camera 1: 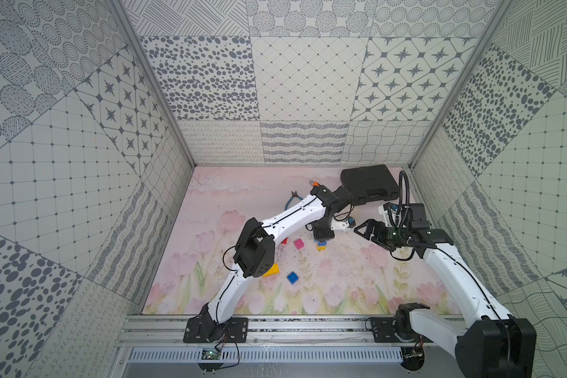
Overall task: Assemble a spoon with lego
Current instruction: Assemble the lego brick with the lego brick.
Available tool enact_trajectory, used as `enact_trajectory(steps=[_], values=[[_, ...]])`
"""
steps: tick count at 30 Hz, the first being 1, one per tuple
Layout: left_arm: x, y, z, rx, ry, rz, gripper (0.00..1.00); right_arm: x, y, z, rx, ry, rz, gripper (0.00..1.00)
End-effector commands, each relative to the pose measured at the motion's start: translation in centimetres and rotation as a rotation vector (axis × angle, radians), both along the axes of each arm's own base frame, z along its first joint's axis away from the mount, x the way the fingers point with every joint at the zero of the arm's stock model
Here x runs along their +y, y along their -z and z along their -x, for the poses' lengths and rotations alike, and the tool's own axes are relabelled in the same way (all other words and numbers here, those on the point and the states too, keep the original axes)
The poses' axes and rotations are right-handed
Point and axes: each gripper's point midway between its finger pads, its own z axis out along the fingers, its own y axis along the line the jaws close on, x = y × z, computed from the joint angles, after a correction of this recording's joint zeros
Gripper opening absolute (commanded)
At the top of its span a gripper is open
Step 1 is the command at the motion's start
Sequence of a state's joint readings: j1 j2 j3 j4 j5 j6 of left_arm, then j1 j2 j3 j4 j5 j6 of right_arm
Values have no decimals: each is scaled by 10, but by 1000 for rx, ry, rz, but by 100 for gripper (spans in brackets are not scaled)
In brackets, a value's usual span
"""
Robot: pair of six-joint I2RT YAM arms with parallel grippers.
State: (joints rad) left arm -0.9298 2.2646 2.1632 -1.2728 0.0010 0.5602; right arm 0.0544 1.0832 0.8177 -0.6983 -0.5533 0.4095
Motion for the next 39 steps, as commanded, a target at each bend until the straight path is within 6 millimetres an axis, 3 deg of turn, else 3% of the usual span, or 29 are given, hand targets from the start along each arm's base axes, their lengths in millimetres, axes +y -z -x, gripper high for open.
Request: enact_trajectory(steps=[1, 16, 21, 32, 39], values=[[7, 7, 14, 50, 6, -39, 20, 0, -2, -3, -39, -15, 7, 98], [12, 14, 21, 34, -48, -85, 19, 1, -2, -5, -42, -14, -2, 98], [8, 8, 15, 16, -46, -70, 18, 1, -2, -5, -43, -16, -6, 98], [-6, -26, 14, 11, -42, 15, 18, 1, -4, -5, -48, -16, -4, 98], [0, -13, 17, 41, -66, -18, 18, 0, -4, -5, -51, -15, 4, 98]])
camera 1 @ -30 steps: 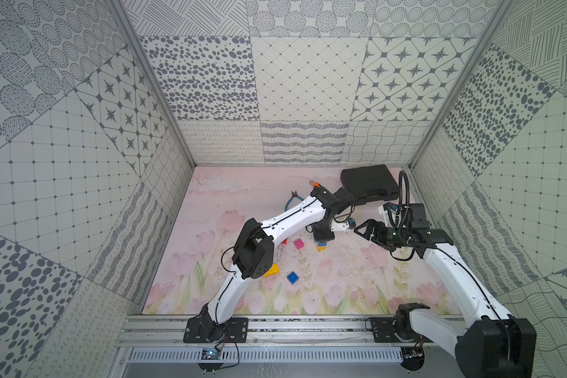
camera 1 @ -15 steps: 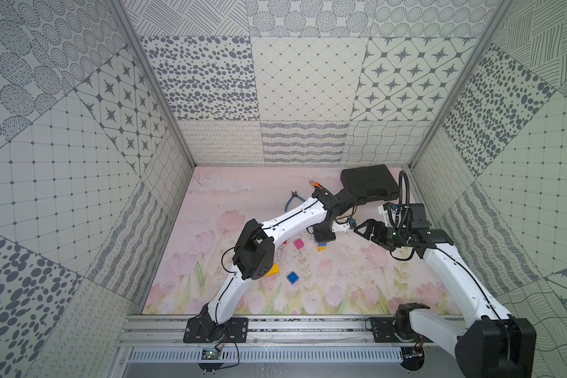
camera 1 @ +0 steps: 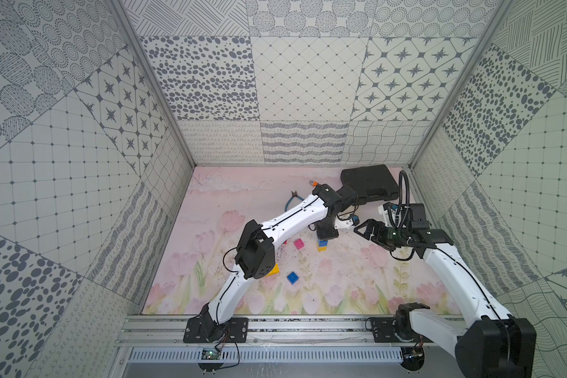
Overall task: Assemble a spoon with lego
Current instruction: Assemble the lego brick with the lego brick.
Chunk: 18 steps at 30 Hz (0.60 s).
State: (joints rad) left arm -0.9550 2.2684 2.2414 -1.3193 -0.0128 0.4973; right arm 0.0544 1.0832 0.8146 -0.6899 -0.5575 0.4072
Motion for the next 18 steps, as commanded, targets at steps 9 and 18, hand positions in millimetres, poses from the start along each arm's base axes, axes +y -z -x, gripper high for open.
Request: enact_trajectory(steps=[9, 18], values=[[12, 12, 8, 73, -57, -54, 19, 0, -3, -4, -43, -13, 7, 98], [15, 14, 1, 71, -71, -50, 19, -1, -2, -3, -41, -14, 8, 98]])
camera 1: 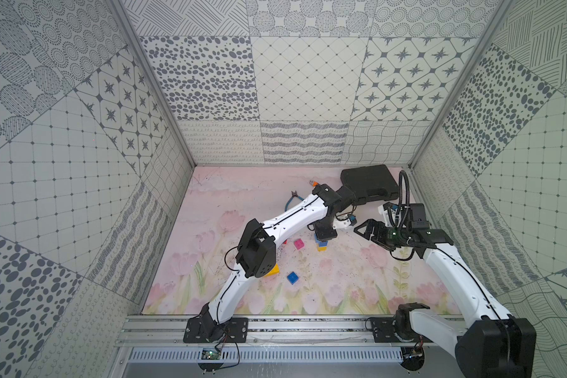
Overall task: Assemble a spoon with lego
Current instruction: Assemble the lego brick with the lego brick.
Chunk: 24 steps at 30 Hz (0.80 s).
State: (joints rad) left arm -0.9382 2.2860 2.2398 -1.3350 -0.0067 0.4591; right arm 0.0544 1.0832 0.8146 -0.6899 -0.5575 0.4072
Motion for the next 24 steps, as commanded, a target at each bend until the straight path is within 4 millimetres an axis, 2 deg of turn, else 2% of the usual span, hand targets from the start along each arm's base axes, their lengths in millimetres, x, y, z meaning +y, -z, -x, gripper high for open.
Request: enact_trajectory(steps=[1, 14, 24], values=[[8, 6, 5, 48, -18, -29, 19, -1, -2, -2, -41, -14, 8, 98], [5, 11, 14, 83, -17, -14, 19, -2, -1, -3, -40, -13, 18, 98], [2, 15, 10, 71, -12, -6, 18, -2, -1, -2, -38, -10, 21, 98]])
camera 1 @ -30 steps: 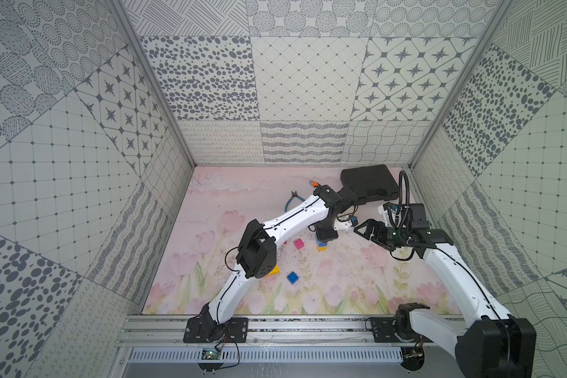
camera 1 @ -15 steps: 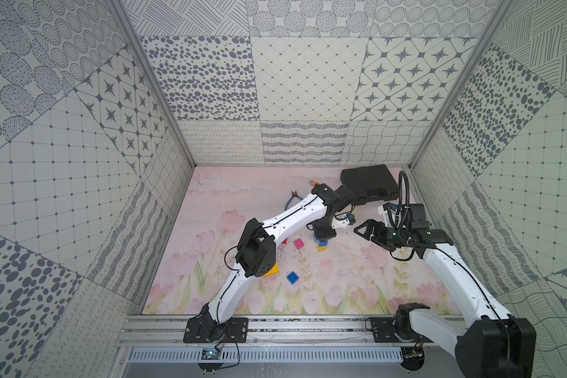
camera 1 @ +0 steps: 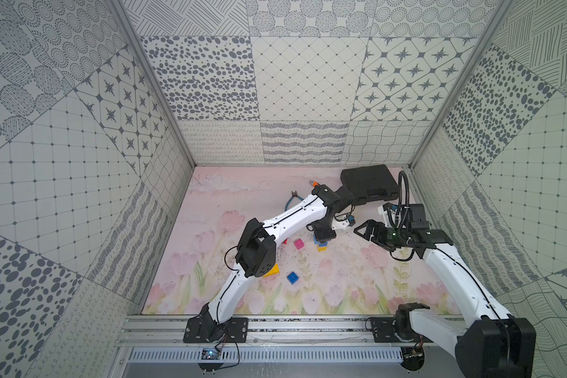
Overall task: Assemble a spoon with lego
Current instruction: Assemble the lego brick with the lego brick.
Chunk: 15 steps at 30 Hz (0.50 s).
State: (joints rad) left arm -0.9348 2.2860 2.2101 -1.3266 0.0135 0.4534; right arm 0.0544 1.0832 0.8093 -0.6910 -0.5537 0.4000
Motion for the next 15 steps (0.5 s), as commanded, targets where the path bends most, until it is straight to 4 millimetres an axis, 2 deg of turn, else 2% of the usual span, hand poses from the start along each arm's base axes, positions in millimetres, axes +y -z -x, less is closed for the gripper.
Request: enact_trajectory(steps=[1, 9, 15], values=[[-1, 7, 6, 43, -5, 1, 18, -2, -3, -3, -41, -9, 13, 98], [-6, -1, 5, 40, 2, 21, 19, -2, -2, -3, -41, -9, 12, 98], [-9, 0, 6, 40, 10, 21, 18, -2, -3, -3, -40, -8, 14, 98]])
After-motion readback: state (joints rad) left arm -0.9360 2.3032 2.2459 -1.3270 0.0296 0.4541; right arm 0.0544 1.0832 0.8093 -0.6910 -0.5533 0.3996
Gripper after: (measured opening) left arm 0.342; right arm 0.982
